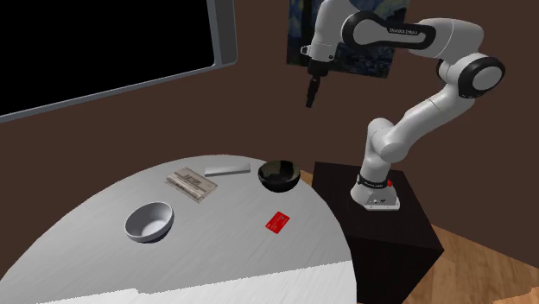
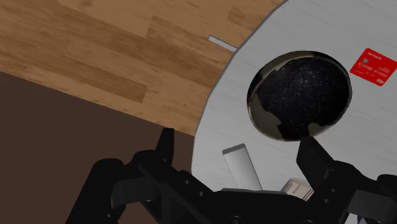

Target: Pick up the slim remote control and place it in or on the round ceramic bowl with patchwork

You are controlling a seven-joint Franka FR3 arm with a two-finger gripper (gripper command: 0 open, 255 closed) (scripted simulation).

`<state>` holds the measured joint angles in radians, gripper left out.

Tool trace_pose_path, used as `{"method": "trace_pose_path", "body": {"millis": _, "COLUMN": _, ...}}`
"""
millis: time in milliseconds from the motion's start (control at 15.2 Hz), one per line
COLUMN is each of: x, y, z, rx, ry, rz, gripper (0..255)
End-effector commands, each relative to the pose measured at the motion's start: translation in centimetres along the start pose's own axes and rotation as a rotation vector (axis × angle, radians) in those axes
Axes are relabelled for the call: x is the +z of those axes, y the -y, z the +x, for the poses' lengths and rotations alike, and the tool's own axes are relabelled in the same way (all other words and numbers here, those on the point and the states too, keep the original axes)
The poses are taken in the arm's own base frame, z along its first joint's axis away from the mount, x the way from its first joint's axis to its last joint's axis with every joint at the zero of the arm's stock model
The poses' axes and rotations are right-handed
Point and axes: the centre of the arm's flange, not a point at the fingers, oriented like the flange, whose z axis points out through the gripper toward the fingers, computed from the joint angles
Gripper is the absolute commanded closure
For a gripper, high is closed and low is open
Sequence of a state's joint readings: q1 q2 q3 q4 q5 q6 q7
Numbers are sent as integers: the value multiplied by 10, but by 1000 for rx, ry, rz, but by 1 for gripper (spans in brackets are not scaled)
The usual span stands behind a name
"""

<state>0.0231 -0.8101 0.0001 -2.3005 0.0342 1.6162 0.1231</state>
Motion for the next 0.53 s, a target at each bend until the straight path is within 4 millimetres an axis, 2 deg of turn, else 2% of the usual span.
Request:
{"method": "trace_pose_path", "body": {"millis": 0, "x": 0, "y": 0, "z": 0, "rx": 0, "ry": 0, "rz": 0, "gripper": 0}}
{"method": "trace_pose_path", "body": {"millis": 462, "x": 63, "y": 18, "z": 69, "rx": -53, "ry": 25, "rz": -11, "gripper": 0}}
